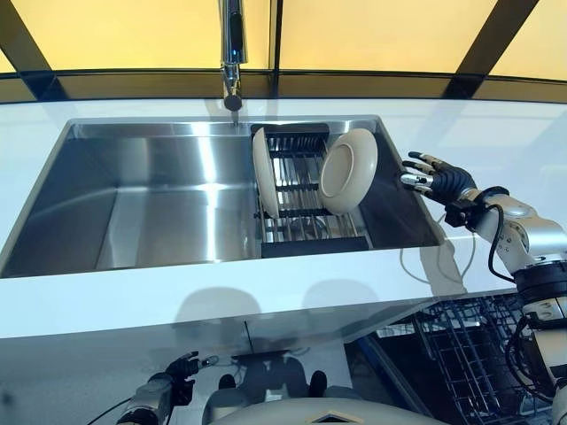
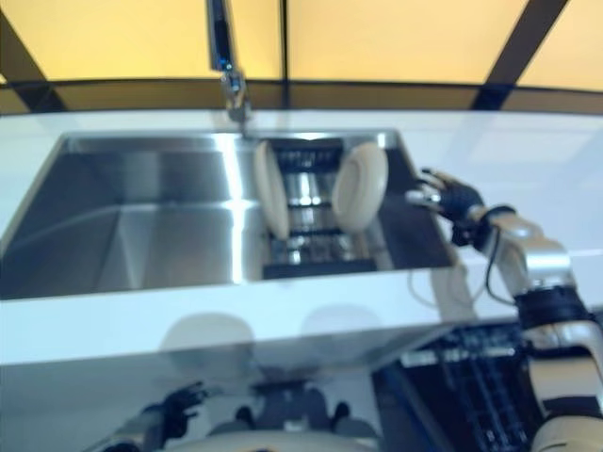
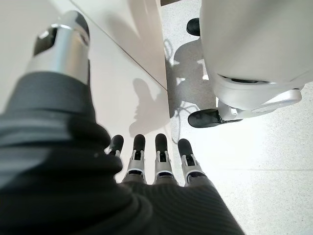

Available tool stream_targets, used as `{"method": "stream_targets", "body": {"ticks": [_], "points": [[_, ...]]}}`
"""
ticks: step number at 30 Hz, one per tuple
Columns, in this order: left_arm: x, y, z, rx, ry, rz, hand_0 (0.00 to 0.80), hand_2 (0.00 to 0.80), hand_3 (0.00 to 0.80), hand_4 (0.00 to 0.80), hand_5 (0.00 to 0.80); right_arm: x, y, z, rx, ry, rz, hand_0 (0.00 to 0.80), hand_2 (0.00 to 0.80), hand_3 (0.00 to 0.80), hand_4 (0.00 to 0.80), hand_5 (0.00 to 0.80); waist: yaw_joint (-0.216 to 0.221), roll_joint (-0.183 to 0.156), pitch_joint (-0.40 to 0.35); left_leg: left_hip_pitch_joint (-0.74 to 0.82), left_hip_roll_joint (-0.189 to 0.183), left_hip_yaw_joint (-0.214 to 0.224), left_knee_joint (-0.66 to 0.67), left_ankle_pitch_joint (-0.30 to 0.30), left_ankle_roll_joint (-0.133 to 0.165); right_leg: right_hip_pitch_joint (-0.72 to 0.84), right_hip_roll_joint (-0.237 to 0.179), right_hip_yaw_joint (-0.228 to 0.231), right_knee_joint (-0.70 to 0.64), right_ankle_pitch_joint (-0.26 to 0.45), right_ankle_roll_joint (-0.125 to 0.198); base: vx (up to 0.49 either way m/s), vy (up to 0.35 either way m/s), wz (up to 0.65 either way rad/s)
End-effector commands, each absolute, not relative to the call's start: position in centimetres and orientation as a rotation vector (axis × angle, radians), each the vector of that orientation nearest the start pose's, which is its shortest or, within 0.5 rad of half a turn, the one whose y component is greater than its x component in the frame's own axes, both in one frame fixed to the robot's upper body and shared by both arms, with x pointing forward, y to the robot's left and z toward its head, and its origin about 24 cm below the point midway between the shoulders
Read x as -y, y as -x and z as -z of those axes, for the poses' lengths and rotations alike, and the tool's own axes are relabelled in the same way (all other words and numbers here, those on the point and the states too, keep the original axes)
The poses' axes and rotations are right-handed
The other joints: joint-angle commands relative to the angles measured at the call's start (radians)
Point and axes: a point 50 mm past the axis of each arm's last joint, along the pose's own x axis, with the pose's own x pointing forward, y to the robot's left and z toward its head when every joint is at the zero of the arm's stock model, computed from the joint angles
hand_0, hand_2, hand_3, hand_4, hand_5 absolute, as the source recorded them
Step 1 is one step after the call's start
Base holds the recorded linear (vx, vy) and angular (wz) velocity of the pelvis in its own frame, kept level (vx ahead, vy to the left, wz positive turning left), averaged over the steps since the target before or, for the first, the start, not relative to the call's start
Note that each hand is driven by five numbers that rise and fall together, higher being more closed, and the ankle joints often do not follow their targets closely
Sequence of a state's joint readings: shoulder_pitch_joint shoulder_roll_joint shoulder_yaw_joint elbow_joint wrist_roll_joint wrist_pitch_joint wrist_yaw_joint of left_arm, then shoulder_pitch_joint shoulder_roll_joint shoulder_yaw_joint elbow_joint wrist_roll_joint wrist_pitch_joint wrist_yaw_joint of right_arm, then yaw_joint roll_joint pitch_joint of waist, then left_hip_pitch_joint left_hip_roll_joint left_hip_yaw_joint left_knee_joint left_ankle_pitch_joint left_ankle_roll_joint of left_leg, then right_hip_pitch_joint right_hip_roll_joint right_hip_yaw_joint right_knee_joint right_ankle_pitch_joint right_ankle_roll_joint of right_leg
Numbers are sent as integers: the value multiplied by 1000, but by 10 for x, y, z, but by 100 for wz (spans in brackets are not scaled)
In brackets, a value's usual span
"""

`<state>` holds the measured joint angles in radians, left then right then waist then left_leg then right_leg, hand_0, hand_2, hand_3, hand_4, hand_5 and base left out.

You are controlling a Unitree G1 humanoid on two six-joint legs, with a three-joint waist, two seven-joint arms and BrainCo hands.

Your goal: Take plates into dishwasher

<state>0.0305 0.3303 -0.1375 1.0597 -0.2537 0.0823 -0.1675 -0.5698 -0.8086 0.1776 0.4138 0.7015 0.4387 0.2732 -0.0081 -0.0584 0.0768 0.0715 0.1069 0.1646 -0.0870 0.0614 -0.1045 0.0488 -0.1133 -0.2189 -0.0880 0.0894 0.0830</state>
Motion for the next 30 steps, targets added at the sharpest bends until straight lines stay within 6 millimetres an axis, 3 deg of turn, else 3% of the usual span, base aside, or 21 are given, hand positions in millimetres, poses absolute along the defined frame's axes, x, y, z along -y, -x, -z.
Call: {"method": "stream_targets", "body": {"ticks": [1,30], "points": [[-251,-122,144,-1137,-85,-2,0,0,0,0,0,255,-355,-166,-203,56,-259,0,0,0,0,0,32,-5,-18,4,-17,20,12,-61,29,25,-45,-32,49,-59,64,0,0,0],[-247,-119,146,-1149,-93,23,0,0,0,0,0,205,-366,-152,-305,-233,-360,0,0,0,0,0,56,-7,-17,18,-16,11,10,-61,21,53,-47,-37,36,-61,66,0,0,0]]}}
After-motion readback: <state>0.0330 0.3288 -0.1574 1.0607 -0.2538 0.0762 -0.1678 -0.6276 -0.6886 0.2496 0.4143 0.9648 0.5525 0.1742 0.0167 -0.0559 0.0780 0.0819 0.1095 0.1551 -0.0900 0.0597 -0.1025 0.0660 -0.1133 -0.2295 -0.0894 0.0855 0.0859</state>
